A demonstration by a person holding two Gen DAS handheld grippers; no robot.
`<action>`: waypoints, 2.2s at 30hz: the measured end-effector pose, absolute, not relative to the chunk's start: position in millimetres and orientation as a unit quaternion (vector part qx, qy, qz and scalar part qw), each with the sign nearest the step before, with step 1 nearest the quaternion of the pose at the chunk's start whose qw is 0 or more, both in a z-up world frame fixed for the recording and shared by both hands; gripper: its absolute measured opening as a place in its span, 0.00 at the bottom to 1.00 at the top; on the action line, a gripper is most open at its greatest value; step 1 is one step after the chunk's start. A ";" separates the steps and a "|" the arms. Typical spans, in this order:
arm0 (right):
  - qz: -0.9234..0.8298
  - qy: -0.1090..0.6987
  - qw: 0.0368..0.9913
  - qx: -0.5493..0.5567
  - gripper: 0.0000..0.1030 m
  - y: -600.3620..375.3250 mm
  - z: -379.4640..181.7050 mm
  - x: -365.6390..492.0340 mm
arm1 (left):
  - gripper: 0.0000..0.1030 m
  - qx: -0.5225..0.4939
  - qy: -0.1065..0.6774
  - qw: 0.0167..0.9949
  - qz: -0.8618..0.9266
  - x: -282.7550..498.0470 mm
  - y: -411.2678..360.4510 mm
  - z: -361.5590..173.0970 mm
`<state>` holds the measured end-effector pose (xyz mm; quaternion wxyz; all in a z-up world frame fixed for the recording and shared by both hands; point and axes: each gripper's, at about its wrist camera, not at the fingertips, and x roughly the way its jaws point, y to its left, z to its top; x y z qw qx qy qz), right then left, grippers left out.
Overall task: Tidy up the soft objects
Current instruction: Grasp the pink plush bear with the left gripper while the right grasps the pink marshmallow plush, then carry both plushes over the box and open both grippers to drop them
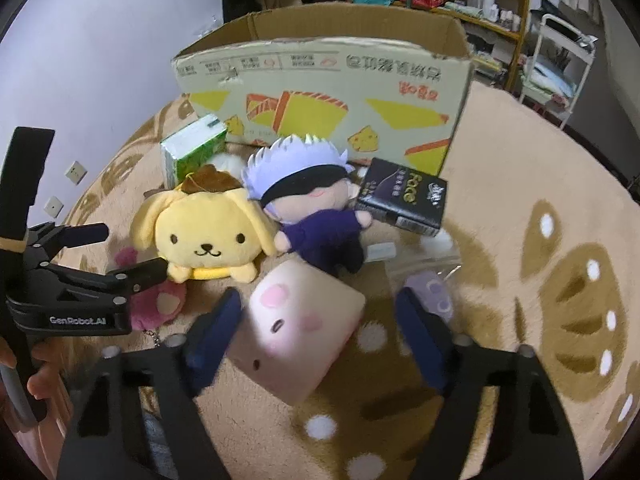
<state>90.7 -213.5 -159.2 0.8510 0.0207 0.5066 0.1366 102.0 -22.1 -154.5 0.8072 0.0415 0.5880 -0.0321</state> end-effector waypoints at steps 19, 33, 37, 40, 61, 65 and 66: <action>0.149 0.497 0.854 0.025 0.51 -216.1 -155.6 78.6 | 0.46 -0.005 0.601 0.794 -0.095 100.5 -34.0 -165.9; 0.123 0.429 0.892 0.074 0.50 -241.1 -120.5 61.4 | 0.39 0.016 0.487 0.868 -0.098 66.2 -34.1 -98.4; 0.122 0.386 0.910 0.087 0.50 -244.1 -104.1 52.7 | 0.39 0.010 0.443 0.892 -0.093 57.1 -28.8 -78.8; 0.115 0.358 0.923 0.082 0.50 -242.3 -92.9 47.7 | 0.39 0.007 0.401 0.912 -0.084 51.4 -23.1 -61.9; 0.101 0.226 0.969 0.029 0.50 -238.0 -41.8 59.2 | 0.39 0.058 0.223 0.972 -0.038 53.4 -27.4 2.8; 0.102 0.217 0.971 0.022 0.50 -239.1 -35.8 69.0 | 0.39 0.077 0.211 0.974 -0.040 66.4 -30.3 3.2; 0.101 0.213 0.971 0.020 0.50 -238.7 -33.8 71.4 | 0.39 0.078 0.211 0.974 -0.041 69.5 -30.3 3.0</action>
